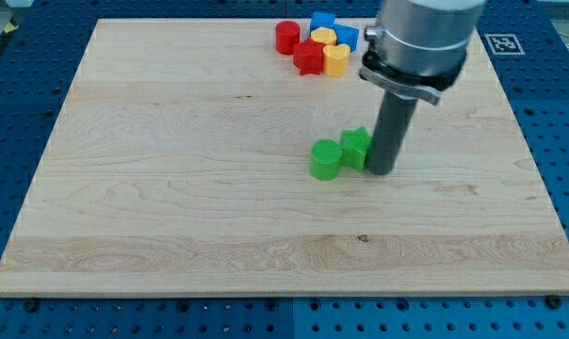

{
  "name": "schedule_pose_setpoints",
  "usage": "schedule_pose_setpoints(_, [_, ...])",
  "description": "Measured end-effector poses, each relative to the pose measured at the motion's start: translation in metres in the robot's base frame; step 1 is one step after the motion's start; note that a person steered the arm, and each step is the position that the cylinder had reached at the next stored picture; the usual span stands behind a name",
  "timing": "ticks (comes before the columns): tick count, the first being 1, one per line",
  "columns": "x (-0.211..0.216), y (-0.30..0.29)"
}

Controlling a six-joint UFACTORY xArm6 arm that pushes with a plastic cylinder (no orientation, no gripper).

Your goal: Slide the green star slightly to the left

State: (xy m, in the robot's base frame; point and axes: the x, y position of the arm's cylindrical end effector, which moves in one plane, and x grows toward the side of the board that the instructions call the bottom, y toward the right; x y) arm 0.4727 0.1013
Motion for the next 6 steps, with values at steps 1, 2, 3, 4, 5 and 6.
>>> schedule_pose_setpoints(1, [-0.009,-0.013])
schedule_pose_setpoints(2, [0.005,-0.01])
schedule_pose_setpoints(3, [0.002,0.001])
schedule_pose_setpoints(4, [-0.02,0.001])
schedule_pose_setpoints(5, [-0.034,-0.026])
schedule_pose_setpoints(6, [-0.036,-0.054])
